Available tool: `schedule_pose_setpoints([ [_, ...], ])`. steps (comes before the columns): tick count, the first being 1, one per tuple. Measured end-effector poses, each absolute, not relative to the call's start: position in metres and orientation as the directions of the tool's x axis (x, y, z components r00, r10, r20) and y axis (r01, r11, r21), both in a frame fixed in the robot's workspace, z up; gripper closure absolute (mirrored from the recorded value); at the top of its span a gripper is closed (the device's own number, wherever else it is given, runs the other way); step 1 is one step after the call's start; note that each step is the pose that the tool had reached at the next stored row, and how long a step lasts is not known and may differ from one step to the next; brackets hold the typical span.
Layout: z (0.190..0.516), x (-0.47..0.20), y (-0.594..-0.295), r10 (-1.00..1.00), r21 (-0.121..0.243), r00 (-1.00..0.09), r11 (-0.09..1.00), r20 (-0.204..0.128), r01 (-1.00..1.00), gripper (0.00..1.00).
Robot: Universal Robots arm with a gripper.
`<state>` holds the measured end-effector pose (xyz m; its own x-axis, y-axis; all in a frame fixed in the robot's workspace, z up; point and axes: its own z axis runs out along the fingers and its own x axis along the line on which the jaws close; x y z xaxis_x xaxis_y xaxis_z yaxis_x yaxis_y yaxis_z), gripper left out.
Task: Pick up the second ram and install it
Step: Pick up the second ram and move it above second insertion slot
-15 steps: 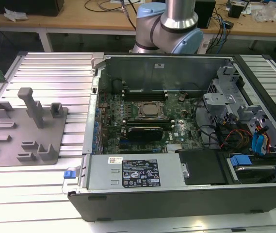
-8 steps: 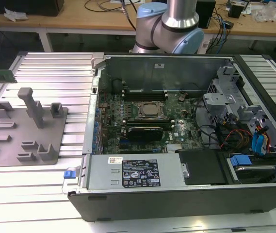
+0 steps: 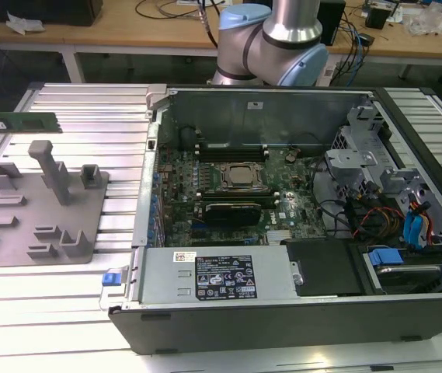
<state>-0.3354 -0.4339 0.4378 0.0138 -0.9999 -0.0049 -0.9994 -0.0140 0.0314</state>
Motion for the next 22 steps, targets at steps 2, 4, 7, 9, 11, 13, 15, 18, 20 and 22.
schedule_pose_setpoints([
  [2,0.438,-0.326,-0.434,-1.0,0.031,0.014,-0.014,-0.005,-0.999,0.91],
  [4,0.437,-0.315,-0.434,-1.0,0.031,0.014,-0.014,-0.005,-0.999,0.91],
  [7,0.437,-0.299,-0.434,-1.0,0.031,0.014,-0.014,-0.005,-0.999,0.91],
  [9,0.436,-0.291,-0.434,-1.0,0.031,0.014,-0.014,-0.005,-0.999,0.91],
  [11,0.436,-0.28,-0.434,-1.0,0.031,0.014,-0.014,-0.005,-0.999,0.91],
  [13,0.436,-0.271,-0.434,-1.0,0.031,0.014,-0.014,-0.005,-0.999,0.91],
  [15,0.436,-0.262,-0.434,-1.0,0.031,0.014,-0.014,-0.005,-0.999,0.91],
  [18,0.435,-0.246,-0.434,-1.0,0.031,0.014,-0.014,-0.005,-0.999,0.91],
  [20,0.435,-0.234,-0.434,-1.0,0.031,0.014,-0.014,-0.005,-0.999,0.91],
  [22,0.435,-0.224,-0.434,-1.0,0.031,0.014,-0.014,-0.005,-0.999,0.91],
])
